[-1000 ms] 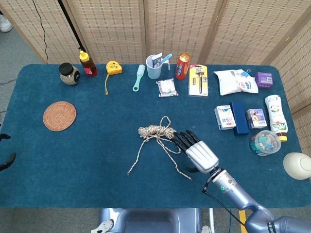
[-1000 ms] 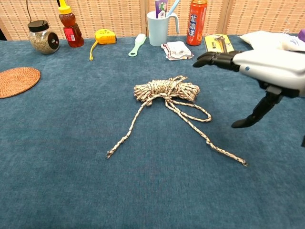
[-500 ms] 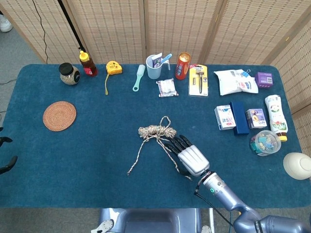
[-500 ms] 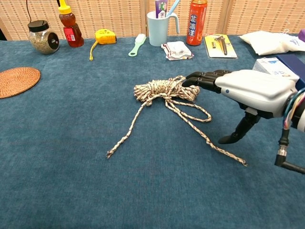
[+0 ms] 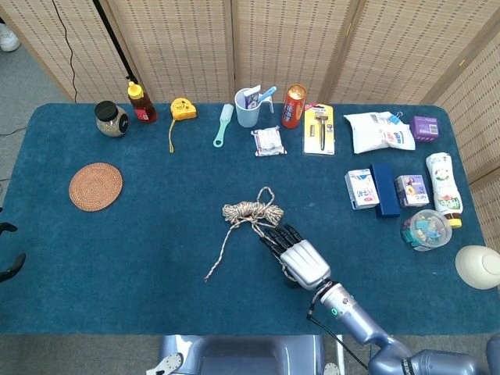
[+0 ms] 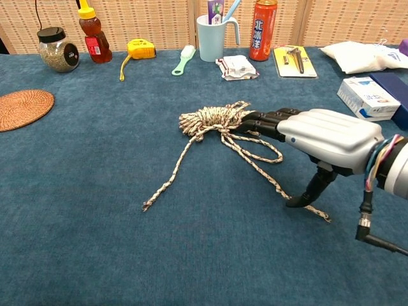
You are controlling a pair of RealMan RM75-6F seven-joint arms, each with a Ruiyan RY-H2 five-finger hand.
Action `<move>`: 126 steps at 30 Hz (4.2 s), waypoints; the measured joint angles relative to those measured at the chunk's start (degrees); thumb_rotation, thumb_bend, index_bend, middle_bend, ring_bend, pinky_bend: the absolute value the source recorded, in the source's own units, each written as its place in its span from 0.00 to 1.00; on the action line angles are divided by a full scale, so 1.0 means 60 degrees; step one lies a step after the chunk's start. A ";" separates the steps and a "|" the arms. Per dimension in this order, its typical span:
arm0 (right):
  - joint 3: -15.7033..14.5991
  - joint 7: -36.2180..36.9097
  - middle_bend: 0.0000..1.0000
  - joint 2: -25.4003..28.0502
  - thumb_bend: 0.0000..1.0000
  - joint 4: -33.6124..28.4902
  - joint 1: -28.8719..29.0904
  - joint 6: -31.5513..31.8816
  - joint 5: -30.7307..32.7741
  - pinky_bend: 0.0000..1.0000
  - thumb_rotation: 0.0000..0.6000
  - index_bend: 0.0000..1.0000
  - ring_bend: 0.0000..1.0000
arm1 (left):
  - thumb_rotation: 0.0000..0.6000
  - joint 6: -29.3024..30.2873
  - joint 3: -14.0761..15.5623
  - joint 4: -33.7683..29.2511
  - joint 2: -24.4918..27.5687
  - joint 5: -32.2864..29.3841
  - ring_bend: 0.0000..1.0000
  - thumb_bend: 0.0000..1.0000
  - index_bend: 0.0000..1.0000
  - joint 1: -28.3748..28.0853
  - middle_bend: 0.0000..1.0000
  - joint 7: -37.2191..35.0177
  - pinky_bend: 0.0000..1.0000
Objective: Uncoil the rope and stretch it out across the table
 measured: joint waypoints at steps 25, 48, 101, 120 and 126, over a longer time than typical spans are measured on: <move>-0.0049 -0.0196 0.00 0.0044 0.10 0.1098 -0.0053 0.0244 0.0150 0.00 1.00 0.00 0.00 | 0.87 0.0038 0.0042 -0.0001 -0.0041 0.0057 0.16 0.25 0.36 0.0052 0.17 -0.0031 0.16; 0.0438 0.0563 0.00 0.0236 0.11 0.3481 0.0076 0.0251 0.0482 0.00 1.00 0.00 0.00 | 0.87 -0.0138 0.0011 0.0075 -0.0220 -0.0046 0.16 0.26 0.36 -0.0057 0.17 0.0047 0.16; 0.0341 0.0922 0.11 0.1033 0.38 0.0893 0.0014 -0.0007 0.1394 0.00 1.00 0.45 0.02 | 0.87 -0.0541 -0.0397 -0.0044 -0.0001 0.0176 0.16 0.26 0.36 -0.0779 0.17 0.0147 0.16; -0.0009 0.1375 0.12 0.0376 0.38 0.2002 -0.0242 0.0121 0.1041 0.00 1.00 0.47 0.02 | 0.87 -0.0576 -0.0283 -0.0192 -0.0085 0.0061 0.16 0.25 0.36 -0.0788 0.17 0.0357 0.16; 0.0009 0.1446 0.14 0.0318 0.38 0.2110 -0.0258 0.0112 0.1005 0.00 1.00 0.48 0.02 | 0.87 -0.0558 -0.0275 -0.0192 -0.0102 0.0067 0.16 0.26 0.36 -0.0799 0.17 0.0369 0.16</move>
